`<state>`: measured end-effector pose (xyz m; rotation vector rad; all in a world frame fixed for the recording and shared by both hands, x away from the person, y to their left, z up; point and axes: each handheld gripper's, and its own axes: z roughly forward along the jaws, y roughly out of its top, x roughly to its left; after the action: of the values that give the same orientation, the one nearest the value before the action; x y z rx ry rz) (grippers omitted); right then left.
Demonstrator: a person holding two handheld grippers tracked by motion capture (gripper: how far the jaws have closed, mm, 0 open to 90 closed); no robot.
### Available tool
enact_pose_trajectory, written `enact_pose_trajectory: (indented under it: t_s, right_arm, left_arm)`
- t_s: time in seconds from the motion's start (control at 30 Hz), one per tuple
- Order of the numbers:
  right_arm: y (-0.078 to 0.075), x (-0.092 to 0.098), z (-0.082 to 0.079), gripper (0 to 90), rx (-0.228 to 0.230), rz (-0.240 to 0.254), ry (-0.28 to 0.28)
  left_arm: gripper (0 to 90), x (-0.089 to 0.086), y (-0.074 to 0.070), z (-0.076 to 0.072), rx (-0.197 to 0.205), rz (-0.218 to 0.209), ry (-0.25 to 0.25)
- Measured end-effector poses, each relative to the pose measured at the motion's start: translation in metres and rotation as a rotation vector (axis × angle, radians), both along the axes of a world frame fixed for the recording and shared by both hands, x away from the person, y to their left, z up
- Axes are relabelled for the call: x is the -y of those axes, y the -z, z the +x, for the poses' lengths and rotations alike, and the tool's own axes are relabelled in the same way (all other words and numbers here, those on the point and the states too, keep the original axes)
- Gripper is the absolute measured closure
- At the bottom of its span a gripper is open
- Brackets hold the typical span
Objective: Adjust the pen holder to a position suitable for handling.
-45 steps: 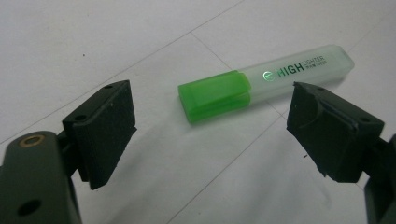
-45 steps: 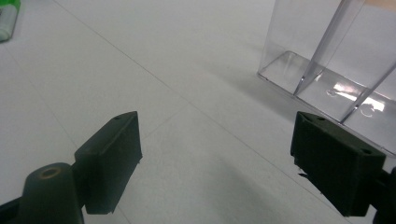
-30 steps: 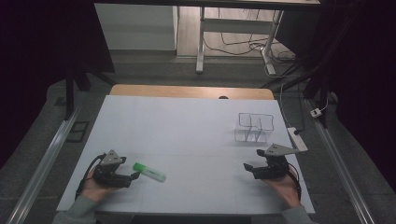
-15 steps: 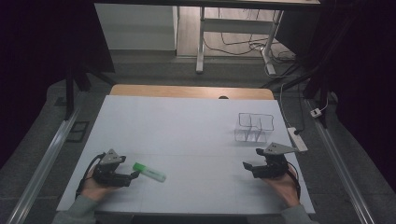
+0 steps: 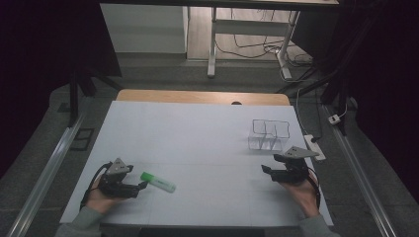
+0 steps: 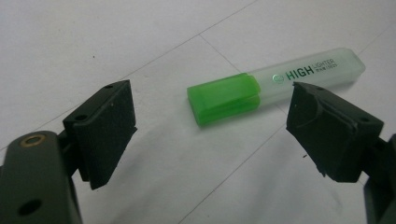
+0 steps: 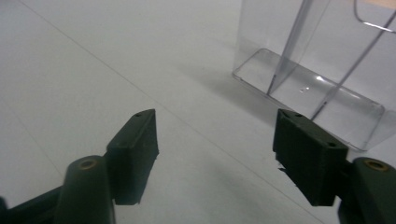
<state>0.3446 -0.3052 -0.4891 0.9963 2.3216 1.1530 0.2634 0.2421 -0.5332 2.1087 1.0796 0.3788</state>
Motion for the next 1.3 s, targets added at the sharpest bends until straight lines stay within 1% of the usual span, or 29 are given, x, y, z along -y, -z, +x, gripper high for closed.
enact_pose_trajectory:
  t_s: [0.03, 0.07, 0.1, 0.13, 0.17, 0.2, 0.23, 0.27, 0.3, 0.47, 0.53, 0.57, 0.6, 0.63, 0.8, 0.83, 0.9, 0.93, 1.03, 1.1, 1.2, 1.23, 1.27, 1.3]
  right_arm:
    - [-0.001, 0.002, 0.001, 36.7, 0.001, -0.002, 0.01]
    - [-0.001, 0.002, 0.001, 36.7, 0.001, -0.002, 0.01]
    - [-0.002, 0.004, 0.002, 42.1, 0.002, -0.008, 0.024]
    - [-0.002, 0.006, 0.002, 45.4, 0.004, -0.023, 0.043]
    - [-0.002, 0.006, 0.002, 45.4, 0.004, -0.023, 0.043]
    - [-0.001, 0.009, 0.004, 50.9, -0.001, -0.026, 0.053]
    - [0.0, 0.011, 0.004, 54.5, -0.002, -0.03, 0.06]
    - [0.0, 0.011, 0.004, 54.5, -0.002, -0.03, 0.06]
    - [0.001, 0.013, 0.006, 61.0, 0.003, -0.043, 0.085]
    - [0.001, 0.019, 0.01, 79.5, 0.024, -0.071, 0.131]
    - [0.0, 0.02, 0.011, 85.2, 0.029, -0.077, 0.148]
    - [0.0, 0.02, 0.011, 85.2, 0.029, -0.077, 0.148]
    - [0.001, 0.022, 0.012, 87.1, 0.031, -0.073, 0.159]
    - [0.001, 0.024, 0.015, 89.5, 0.024, -0.075, 0.178]
    - [0.003, 0.031, 0.021, 89.6, 0.025, -0.102, 0.232]
    - [0.003, 0.031, 0.021, 89.6, 0.025, -0.102, 0.232]
    - [0.004, 0.036, 0.026, 89.6, 0.015, -0.069, 0.258]
    - [0.005, 0.037, 0.028, 89.5, 0.013, -0.066, 0.267]
    - [0.006, 0.038, 0.03, 89.6, 0.017, -0.073, 0.278]
    - [0.006, 0.04, 0.034, 89.6, 0.008, -0.083, 0.291]
    - [0.006, 0.042, 0.039, 89.5, 0.01, -0.083, 0.302]
    - [0.006, 0.043, 0.041, 89.5, 0.008, -0.075, 0.306]
    - [0.008, 0.046, 0.046, 89.5, 0.004, -0.066, 0.325]
    - [0.008, 0.046, 0.046, 89.5, 0.004, -0.066, 0.325]
  left_arm:
    - [15.7, 0.0, 0.0, 0.0, 0.0, 0.0, -0.001]
    - [15.7, 0.0, 0.0, 0.0, 0.0, 0.001, -0.002]
    - [15.6, 0.001, 0.0, 0.0, 0.0, 0.002, -0.001]
    - [15.6, 0.001, 0.0, 0.0, -0.001, 0.003, 0.002]
    - [15.6, 0.001, 0.0, 0.0, -0.001, 0.004, 0.002]
    - [15.6, 0.001, 0.0, 0.0, -0.001, 0.005, 0.003]
    - [15.6, 0.001, 0.0, 0.0, -0.001, 0.005, 0.003]
    - [15.6, 0.001, 0.0, 0.0, -0.001, 0.005, 0.003]
    - [15.6, 0.001, 0.0, 0.0, -0.001, 0.006, 0.003]
    - [15.6, 0.001, 0.0, 0.0, -0.001, 0.004, -0.002]
    - [15.6, 0.001, 0.0, 0.0, -0.002, 0.006, -0.001]
    - [15.6, 0.001, 0.0, 0.0, -0.003, 0.006, -0.001]
    - [15.6, 0.001, 0.0, 0.0, -0.003, 0.007, 0.0]
    - [15.6, 0.001, 0.001, 0.001, -0.004, 0.007, 0.001]
    - [15.7, 0.002, 0.001, 0.001, -0.004, 0.011, 0.004]
    - [15.7, 0.002, 0.001, 0.001, -0.003, 0.013, 0.003]
    - [15.8, 0.002, 0.001, 0.001, -0.002, 0.014, 0.003]
    - [15.8, 0.002, 0.001, 0.001, -0.003, 0.015, 0.003]
    - [15.8, 0.002, 0.001, 0.001, -0.003, 0.016, 0.003]
    - [15.8, 0.003, 0.001, 0.001, -0.002, 0.017, 0.003]
    - [15.8, 0.003, 0.001, 0.001, -0.001, 0.019, 0.005]
    - [15.8, 0.002, 0.001, 0.0, -0.001, 0.021, 0.005]
    - [15.8, 0.002, 0.001, 0.0, 0.0, 0.02, 0.005]
    - [15.8, 0.002, 0.001, 0.0, 0.0, 0.019, 0.004]
